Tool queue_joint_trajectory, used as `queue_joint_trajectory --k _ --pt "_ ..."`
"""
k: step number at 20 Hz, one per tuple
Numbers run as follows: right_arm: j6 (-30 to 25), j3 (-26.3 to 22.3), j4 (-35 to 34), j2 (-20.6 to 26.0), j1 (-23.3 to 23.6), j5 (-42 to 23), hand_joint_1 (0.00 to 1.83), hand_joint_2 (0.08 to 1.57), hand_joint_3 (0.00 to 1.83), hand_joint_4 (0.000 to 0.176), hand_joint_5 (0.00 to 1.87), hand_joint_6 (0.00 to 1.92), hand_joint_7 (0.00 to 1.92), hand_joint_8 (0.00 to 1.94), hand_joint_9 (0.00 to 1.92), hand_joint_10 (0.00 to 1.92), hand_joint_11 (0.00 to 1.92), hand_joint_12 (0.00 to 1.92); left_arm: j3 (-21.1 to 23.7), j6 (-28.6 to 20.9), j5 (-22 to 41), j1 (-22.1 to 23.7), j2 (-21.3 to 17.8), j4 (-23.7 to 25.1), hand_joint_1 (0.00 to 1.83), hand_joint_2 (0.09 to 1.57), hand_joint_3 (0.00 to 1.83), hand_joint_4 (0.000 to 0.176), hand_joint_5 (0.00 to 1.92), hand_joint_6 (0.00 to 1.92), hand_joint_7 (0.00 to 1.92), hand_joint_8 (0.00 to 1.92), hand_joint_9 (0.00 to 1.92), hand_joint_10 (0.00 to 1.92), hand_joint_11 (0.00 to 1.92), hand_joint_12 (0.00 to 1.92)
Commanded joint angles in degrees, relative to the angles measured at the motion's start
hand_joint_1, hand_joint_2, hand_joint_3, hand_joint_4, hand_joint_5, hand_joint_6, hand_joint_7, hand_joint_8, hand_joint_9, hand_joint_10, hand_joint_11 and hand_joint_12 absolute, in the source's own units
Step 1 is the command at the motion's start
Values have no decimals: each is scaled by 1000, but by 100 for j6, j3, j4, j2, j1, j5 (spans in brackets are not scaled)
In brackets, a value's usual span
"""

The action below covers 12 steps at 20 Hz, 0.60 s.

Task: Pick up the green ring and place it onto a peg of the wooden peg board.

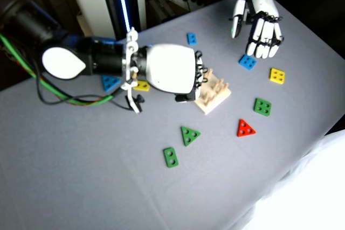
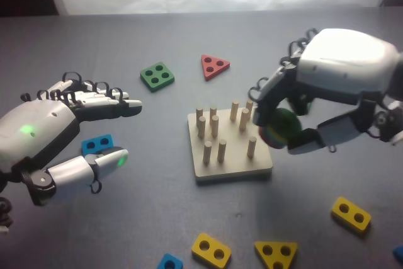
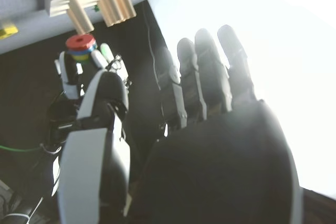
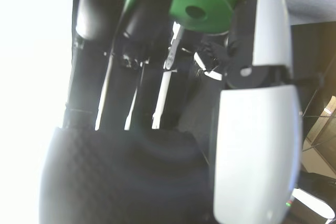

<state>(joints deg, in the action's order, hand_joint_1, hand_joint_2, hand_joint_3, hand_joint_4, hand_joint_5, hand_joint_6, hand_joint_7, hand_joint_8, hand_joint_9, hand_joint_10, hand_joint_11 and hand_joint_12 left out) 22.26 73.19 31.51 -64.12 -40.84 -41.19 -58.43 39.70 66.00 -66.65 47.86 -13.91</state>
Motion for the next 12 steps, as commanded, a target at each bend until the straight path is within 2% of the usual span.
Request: queue_joint_trajectory --k 1,3,4,6,9,10,11,12 --pt "-27 6 -140 -59 105 -610 1385 995 4 0 1118 705 1406 195 1211 746 958 1152 -5 -35 661 56 46 49 672 1308 0 26 539 2 439 4 359 6 0 674" --pt "-27 23 -99 -118 136 -609 1403 1022 3 0 1067 765 1262 490 1110 931 914 1158 -11 -35 663 68 48 50 693 1306 0 33 532 0 423 0 344 0 0 725" --pt "-27 23 -100 -118 136 -609 1401 1035 2 0 1034 827 1208 612 1092 936 915 1161 -10 -36 664 77 48 50 726 1302 0 20 534 1 432 2 352 3 0 770" --pt "-28 23 -102 -118 135 -609 1399 1041 0 0 1001 905 1219 584 1077 945 898 1162 -1 -40 677 79 48 43 745 1291 0 21 544 2 430 2 366 4 0 883" --pt "-102 22 -96 -118 104 -608 1398 1039 0 0 1023 860 1227 563 1065 974 884 1204 7 -42 673 77 55 31 702 1300 1 20 537 2 406 0 335 1 0 840" --pt "-112 22 -95 -118 72 -606 1397 1050 1 0 996 844 1175 661 1068 1021 974 1202 7 -49 672 77 55 30 666 1302 1 34 526 0 388 0 310 0 0 829" --pt "-119 22 -95 -118 49 -606 1397 1050 1 0 996 844 1175 661 1068 1021 974 1202 7 -58 672 77 55 29 666 1302 1 34 526 0 388 0 310 0 0 829" --pt "-130 21 -94 -118 32 -606 1398 1048 0 0 984 879 1183 625 1095 976 1009 1148 8 -64 675 77 55 26 668 1299 0 46 517 3 386 0 292 6 0 727"
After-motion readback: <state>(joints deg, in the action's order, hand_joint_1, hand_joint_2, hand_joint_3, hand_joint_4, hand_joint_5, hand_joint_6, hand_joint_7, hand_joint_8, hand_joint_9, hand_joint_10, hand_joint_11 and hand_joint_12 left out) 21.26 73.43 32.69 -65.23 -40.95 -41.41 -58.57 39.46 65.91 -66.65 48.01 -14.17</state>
